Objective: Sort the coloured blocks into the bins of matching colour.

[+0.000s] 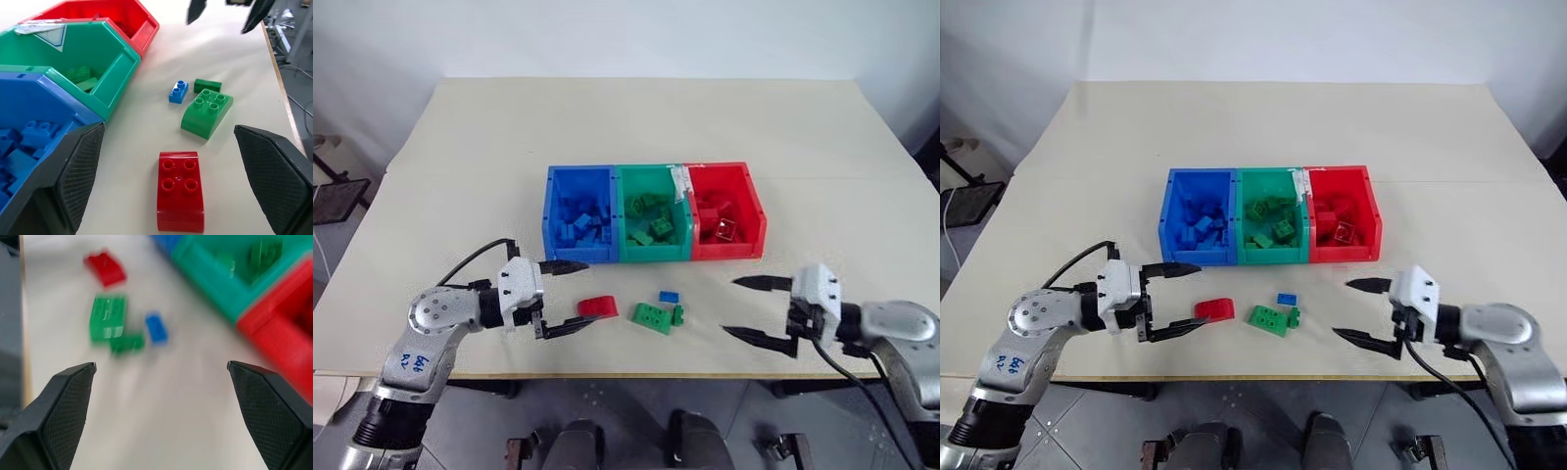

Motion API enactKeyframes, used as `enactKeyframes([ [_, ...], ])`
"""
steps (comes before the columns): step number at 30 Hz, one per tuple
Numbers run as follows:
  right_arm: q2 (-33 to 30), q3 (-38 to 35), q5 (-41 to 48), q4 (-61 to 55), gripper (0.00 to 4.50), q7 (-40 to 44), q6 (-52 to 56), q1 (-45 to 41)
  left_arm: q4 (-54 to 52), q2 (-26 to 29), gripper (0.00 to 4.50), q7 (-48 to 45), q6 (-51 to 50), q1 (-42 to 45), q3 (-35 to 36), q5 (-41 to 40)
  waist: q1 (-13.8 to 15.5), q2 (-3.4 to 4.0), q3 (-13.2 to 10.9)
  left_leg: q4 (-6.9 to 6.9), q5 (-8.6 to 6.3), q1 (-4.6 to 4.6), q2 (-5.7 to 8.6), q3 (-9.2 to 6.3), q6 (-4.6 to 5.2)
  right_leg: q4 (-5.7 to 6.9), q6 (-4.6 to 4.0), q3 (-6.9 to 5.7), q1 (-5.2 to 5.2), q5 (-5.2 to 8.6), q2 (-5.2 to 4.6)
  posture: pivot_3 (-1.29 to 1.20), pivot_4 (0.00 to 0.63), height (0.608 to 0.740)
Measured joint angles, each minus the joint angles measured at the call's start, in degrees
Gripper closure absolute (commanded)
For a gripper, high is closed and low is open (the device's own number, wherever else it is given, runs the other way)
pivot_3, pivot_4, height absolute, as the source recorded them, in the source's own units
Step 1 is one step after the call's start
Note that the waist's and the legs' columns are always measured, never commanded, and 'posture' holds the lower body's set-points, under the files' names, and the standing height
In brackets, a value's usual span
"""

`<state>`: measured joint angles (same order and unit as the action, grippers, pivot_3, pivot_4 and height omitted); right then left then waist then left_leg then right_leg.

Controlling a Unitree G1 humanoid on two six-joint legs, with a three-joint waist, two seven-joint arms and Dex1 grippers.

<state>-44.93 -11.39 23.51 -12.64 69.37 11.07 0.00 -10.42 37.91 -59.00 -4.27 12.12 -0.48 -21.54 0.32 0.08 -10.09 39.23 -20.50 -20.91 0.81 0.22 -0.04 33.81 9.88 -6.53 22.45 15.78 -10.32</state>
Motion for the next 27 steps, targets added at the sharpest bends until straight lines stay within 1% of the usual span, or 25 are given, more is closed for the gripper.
enactKeyframes([
  [2, 0.03, 0.35, -0.1, -0.24, 0.01, -0.21, -0.07, 0.31, 0.42, 0.0, 0.0, -1.34, 1.31, 0.84, -0.62, 0.36, -0.31, 0.0, 0.0, 0.0, 0.0, 0.02, -0.02, 0.03, 0.0, 0.01, 0.0, 0.02, 0.0, 0.0, 0.01, 0.0, 0.15, 0.74],
  [4, 0.35, 2.48, -0.06, -1.59, 0.01, -1.35, 1.36, -1.05, 0.44, 0.0, 0.0, -2.9, 1.9, 1.12, -0.99, 0.32, -0.56, 0.0, 0.0, -0.03, 0.0, 0.11, -0.07, 0.08, 0.0, 0.04, 0.0, 0.05, 0.0, 0.0, 0.04, 0.0, 0.15, 0.74],
  [7, 0.73, 7.93, -0.46, -4.19, 0.01, -2.86, 4.77, -4.37, 0.41, 0.07, 0.0, -5.05, 1.9, 1.08, -1.63, -0.05, -0.34, 0.0, 0.0, -0.02, 0.0, 0.1, -0.06, 0.06, -0.01, 0.02, -0.01, 0.06, -0.01, 0.0, 0.03, 0.0, 0.15, 0.74],
  [12, 3.14, 16.64, -4.56, -3.17, 0.01, -6.52, 9.01, -10.45, 0.32, 1.1, 0.0, -6.54, 1.99, 0.6, -1.55, -0.16, 0.22, 0.0, 0.0, 0.05, 0.0, 0.02, -0.03, 0.0, 0.0, 0.0, 0.0, 0.04, -0.01, 0.0, 0.01, 0.0, 0.15, 0.74],
  [15, 4.13, 20.06, -7.5, 0.06, 0.01, -7.51, 8.91, -11.63, 0.17, 2.56, 0.0, -6.63, 2.41, -1.25, 0.47, -0.15, 0.38, 0.0, 0.0, 0.05, -0.01, -0.02, -0.03, 0.0, 0.01, -0.01, -0.01, 0.02, 0.02, 0.0, 0.01, 0.0, 0.15, 0.74],
  [18, 6.02, 21.31, -8.56, 1.62, 0.01, -8.32, 7.87, -12.8, -0.16, 4.02, 0.0, -6.09, 2.43, -4.19, 3.07, -0.22, 0.2, 0.0, 0.0, 0.05, -0.01, 0.0, -0.05, 0.01, 0.0, 0.0, -0.01, 0.02, 0.02, 0.0, 0.02, 0.0, 0.15, 0.74],
  [20, 7.06, 21.59, -8.79, 2.18, 0.01, -8.67, 7.69, -13.24, -0.59, 4.07, 0.0, -5.61, 2.4, -5.46, 4.08, -0.27, 0.01, 0.0, 0.0, 0.05, -0.01, 0.01, -0.06, 0.01, 0.0, 0.01, -0.01, 0.02, 0.02, 0.0, 0.03, 0.0, 0.15, 0.74],
  [23, 7.97, 22.0, -8.84, 3.72, 0.6, -8.72, 6.82, -14.19, -1.92, 4.23, 0.0, -4.79, 2.27, -6.52, 4.58, -0.31, -0.1, 0.0, 0.0, 0.06, -0.01, 0.02, -0.05, 0.0, 0.0, 0.02, -0.01, 0.02, 0.0, 0.0, 0.02, 0.0, 0.15, 0.74],
  [24, 8.22, 22.16, -8.99, 4.32, 1.01, -8.78, 6.52, -14.65, -2.59, 4.23, 0.0, -4.55, 2.25, -6.62, 4.67, -0.37, -0.13, 0.0, 0.0, 0.06, -0.01, 0.02, -0.05, 0.0, 0.0, 0.01, -0.01, 0.03, 0.0, 0.0, 0.02, 0.0, 0.15, 0.74],
  [25, 8.52, 22.27, -9.05, 4.71, 1.27, -8.78, 6.42, -14.94, -2.8, 4.23, 0.0, -4.32, 2.24, -6.64, 4.76, -0.41, -0.18, 0.0, 0.0, 0.05, -0.01, 0.03, -0.06, 0.0, 0.0, 0.03, -0.01, 0.02, 0.01, 0.0, 0.02, 0.0, 0.15, 0.74],
  [27, 8.9, 22.44, -9.07, 5.52, 1.98, -8.73, 6.2, -15.48, -2.91, 4.23, 0.0, -3.95, 2.14, -6.64, 4.92, -0.42, -0.32, 0.0, 0.0, 0.04, -0.01, 0.04, -0.06, 0.0, 0.0, 0.04, -0.01, 0.02, 0.01, 0.0, 0.03, 0.0, 0.15, 0.74],
])
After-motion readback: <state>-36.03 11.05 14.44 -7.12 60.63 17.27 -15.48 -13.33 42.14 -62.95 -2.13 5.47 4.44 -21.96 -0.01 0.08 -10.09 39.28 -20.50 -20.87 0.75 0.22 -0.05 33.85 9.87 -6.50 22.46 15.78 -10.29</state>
